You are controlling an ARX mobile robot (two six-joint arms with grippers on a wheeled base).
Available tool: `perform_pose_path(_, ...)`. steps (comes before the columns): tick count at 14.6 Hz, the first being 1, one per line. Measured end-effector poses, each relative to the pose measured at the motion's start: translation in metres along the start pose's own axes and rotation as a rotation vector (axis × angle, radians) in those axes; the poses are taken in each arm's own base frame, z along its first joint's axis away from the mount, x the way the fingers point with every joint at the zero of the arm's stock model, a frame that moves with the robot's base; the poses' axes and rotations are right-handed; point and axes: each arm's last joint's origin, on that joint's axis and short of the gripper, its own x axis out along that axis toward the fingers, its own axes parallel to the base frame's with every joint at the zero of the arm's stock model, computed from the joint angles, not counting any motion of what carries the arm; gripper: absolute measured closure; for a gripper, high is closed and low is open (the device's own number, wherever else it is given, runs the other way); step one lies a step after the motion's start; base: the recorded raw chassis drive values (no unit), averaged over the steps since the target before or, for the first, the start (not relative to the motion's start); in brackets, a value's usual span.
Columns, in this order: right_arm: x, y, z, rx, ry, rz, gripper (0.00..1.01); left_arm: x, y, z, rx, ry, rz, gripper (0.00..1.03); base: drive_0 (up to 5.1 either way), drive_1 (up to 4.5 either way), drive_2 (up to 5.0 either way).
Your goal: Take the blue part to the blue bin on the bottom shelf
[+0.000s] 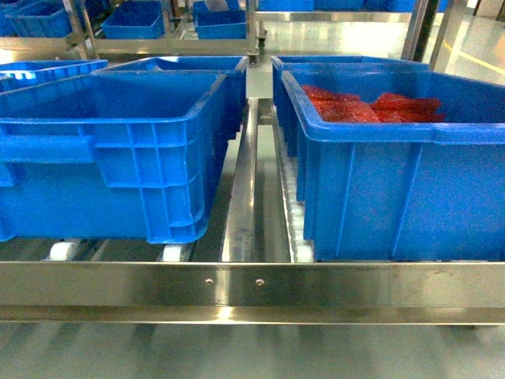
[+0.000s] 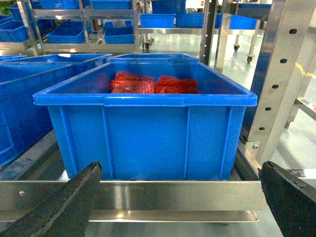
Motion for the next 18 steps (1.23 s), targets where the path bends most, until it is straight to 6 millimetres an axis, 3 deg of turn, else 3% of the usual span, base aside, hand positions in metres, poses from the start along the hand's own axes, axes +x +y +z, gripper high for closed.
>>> perform_pose_path(18,0.0000,0.0000,0.0004,0.000,-0.004,-0.001,0.03,-0.0001,0.0000,0.0004,-0.002,-0.002,0.000,0.60,0.0,4.31,-4.2)
